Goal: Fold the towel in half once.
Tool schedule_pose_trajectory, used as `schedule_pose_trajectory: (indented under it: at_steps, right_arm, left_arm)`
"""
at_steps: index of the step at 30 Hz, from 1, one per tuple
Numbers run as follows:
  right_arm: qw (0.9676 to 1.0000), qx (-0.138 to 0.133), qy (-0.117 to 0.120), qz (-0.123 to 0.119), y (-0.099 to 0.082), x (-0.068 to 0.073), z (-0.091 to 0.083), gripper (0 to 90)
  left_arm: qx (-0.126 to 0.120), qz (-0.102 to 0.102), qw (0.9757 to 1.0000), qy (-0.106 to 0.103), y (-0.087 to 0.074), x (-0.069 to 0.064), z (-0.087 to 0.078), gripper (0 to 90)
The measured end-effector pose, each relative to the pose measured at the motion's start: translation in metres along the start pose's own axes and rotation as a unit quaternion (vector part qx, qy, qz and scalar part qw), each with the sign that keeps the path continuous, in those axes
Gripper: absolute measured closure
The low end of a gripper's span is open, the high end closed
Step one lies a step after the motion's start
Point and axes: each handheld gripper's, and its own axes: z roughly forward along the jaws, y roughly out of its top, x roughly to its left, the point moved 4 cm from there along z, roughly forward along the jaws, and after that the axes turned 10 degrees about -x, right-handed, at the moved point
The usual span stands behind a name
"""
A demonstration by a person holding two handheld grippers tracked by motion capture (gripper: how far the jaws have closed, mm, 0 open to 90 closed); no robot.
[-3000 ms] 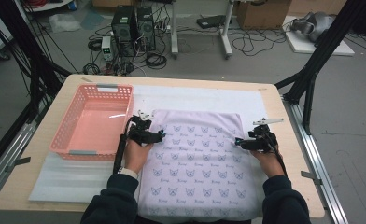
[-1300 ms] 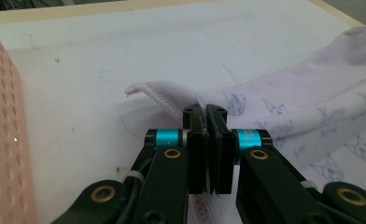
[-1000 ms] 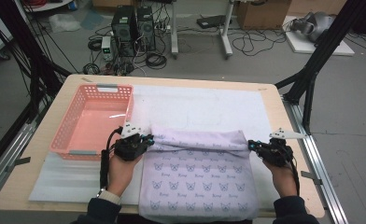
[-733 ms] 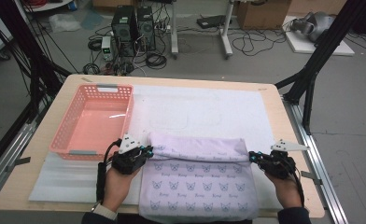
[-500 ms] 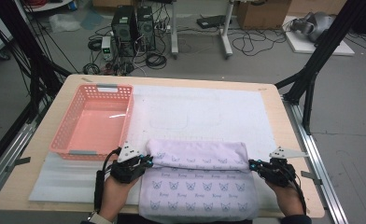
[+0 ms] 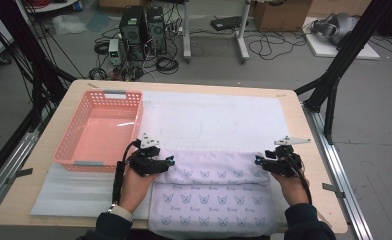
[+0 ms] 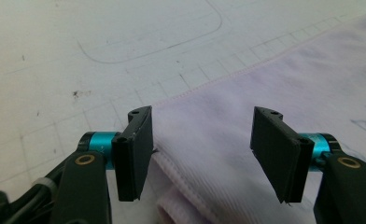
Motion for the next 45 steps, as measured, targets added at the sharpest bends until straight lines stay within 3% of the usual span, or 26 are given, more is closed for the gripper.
schedule_pose_trajectory:
  at_steps: [2,6,8,9,10,12,19,26,31,37,45]
  right_arm:
    - [0.9999,0.012,-0.003,0.0,0.0,-0.001,0.008,55.4]
    - [0.9991,0.038,-0.016,-0.009,-0.004,-0.004,0.021,62.4]
    - [0.9988,0.043,-0.019,-0.014,-0.004,-0.007,0.022,74.0]
    - [0.9989,0.041,-0.016,-0.012,-0.004,-0.007,0.022,81.7]
    - [0.999,0.041,-0.008,-0.013,-0.004,-0.007,0.021,83.8]
    - [0.999,0.04,-0.001,-0.021,-0.004,-0.006,0.02,85.2]
    - [0.9996,-0.015,0.01,-0.02,0.0,-0.002,-0.006,85.5]
    - [0.9979,-0.054,0.027,-0.024,0.002,0.01,-0.037,85.5]
    - [0.9965,-0.068,0.04,-0.028,-0.005,0.019,-0.057,85.5]
    - [0.9961,-0.063,0.059,-0.021,-0.022,0.023,-0.071,85.3]
    - [0.9972,-0.018,0.069,-0.023,-0.052,0.032,-0.075,85.3]
  left_arm:
    - [0.012,-0.001,0.9999,0.01,-0.002,0.001,0.006,40.5]
    - [0.028,0.006,0.9996,0.005,-0.006,0.0,0.013,45.4]
    - [0.032,0.02,0.9993,-0.002,-0.008,0.0,0.014,58.9]
    - [0.032,0.029,0.999,-0.01,-0.009,-0.001,0.014,70.3]
    - [0.031,0.041,0.9986,-0.013,-0.009,-0.002,0.013,84.5]
    - [0.026,0.043,0.9986,-0.016,-0.01,-0.003,0.012,85.7]
    - [-0.027,0.027,0.9989,-0.028,-0.003,-0.003,-0.01,86.0]
    - [-0.075,0.029,0.9952,-0.054,0.003,-0.014,-0.04,85.7]
    - [-0.089,0.03,0.9929,-0.073,-0.002,-0.021,-0.063,85.5]
    - [-0.069,0.031,0.9925,-0.096,-0.022,-0.029,-0.077,85.2]
    - [-0.017,0.032,0.9933,-0.11,-0.048,-0.035,-0.078,85.2]
